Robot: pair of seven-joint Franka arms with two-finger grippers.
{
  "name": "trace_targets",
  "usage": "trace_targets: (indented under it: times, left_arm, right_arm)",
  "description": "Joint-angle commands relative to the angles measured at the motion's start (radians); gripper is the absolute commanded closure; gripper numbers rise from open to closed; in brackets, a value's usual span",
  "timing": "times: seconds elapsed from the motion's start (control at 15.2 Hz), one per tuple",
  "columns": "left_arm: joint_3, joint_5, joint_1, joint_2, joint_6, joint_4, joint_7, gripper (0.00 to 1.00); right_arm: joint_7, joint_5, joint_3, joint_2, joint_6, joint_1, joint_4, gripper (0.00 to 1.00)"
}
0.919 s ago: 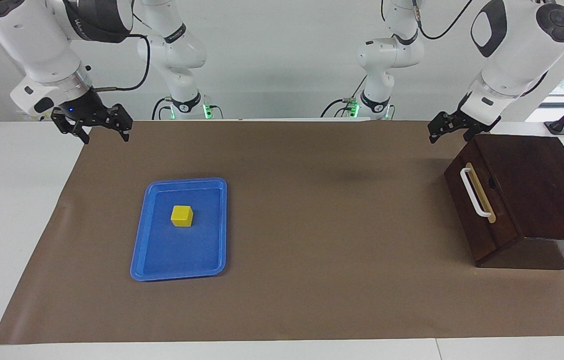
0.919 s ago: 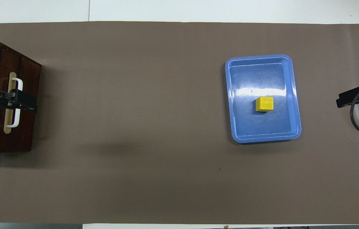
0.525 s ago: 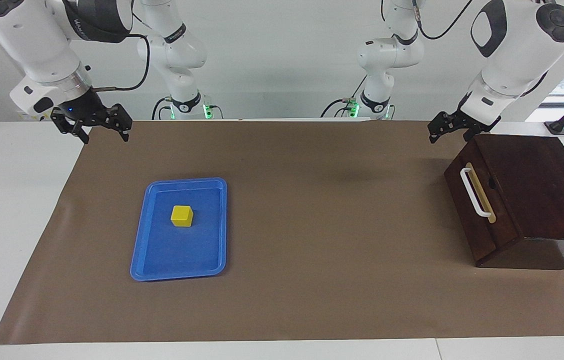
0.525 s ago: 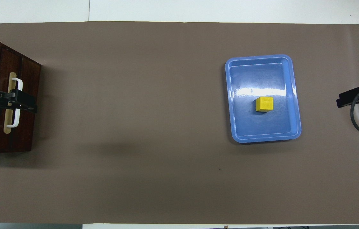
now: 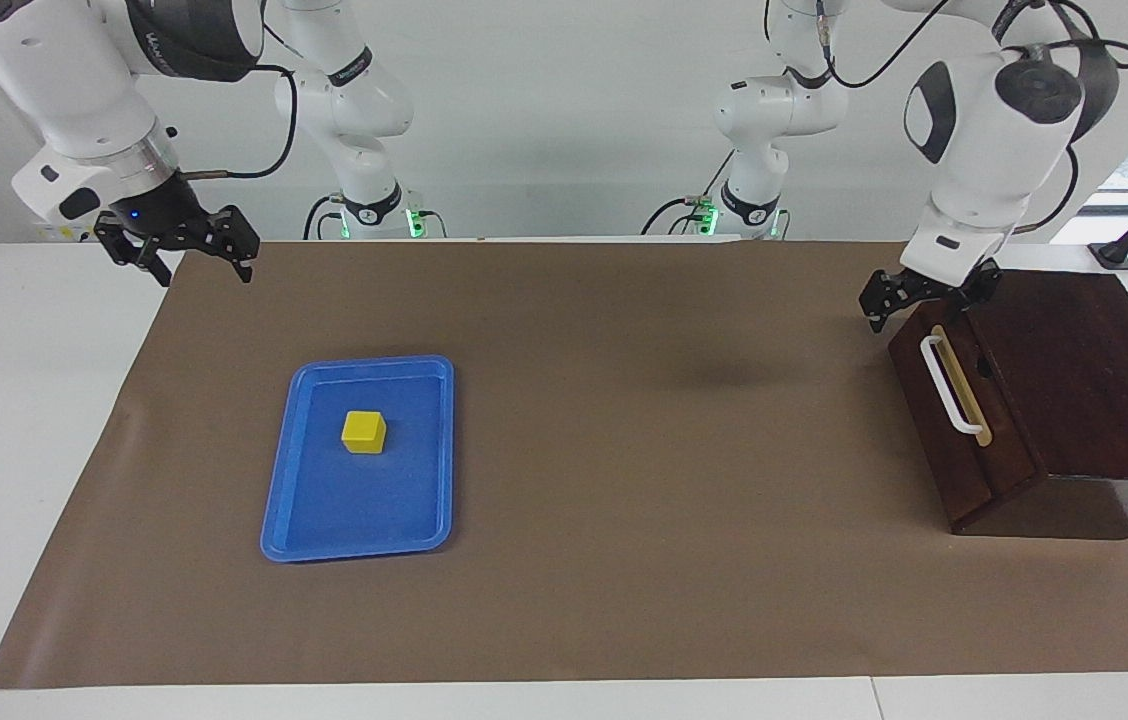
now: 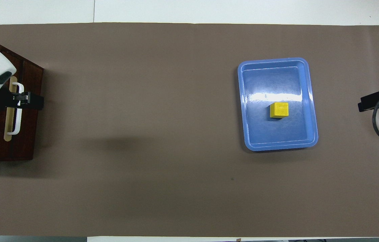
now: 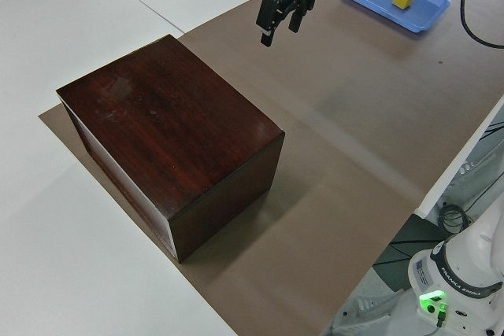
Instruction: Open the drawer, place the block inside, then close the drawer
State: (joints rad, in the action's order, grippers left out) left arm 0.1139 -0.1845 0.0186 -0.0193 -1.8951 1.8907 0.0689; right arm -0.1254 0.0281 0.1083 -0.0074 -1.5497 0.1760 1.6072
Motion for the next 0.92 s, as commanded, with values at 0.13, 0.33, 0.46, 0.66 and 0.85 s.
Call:
trace_targets:
  times: [0.13, 0.33, 0.46, 0.66, 0.85]
  left_arm:
    - [0.000, -0.148, 0.021, 0.076, -0.183, 0.082, 0.003, 0.00]
    - [0.000, -0.200, 0.035, 0.124, -0.271, 0.091, 0.002, 0.00]
    - [0.000, -0.200, 0.067, 0.127, -0.341, 0.131, -0.001, 0.00]
    - [-0.002, -0.200, 0.078, 0.127, -0.412, 0.183, 0.000, 0.00]
    - [0.000, -0.202, 0.084, 0.133, -0.426, 0.188, 0.002, 0.00]
  right_arm:
    - [0.038, 0.013, 0.014, -0.014, -0.010, 0.016, 0.023, 0.00]
    - [0.202, -0.019, 0.013, -0.035, -0.039, 0.022, 0.080, 0.00]
    - [0.313, -0.060, 0.011, -0.049, -0.070, 0.023, 0.144, 0.00]
    - [0.554, -0.135, 0.010, 0.004, -0.108, 0.026, 0.177, 0.00]
    - [0.760, -0.279, 0.010, 0.092, -0.197, 0.062, 0.210, 0.00]
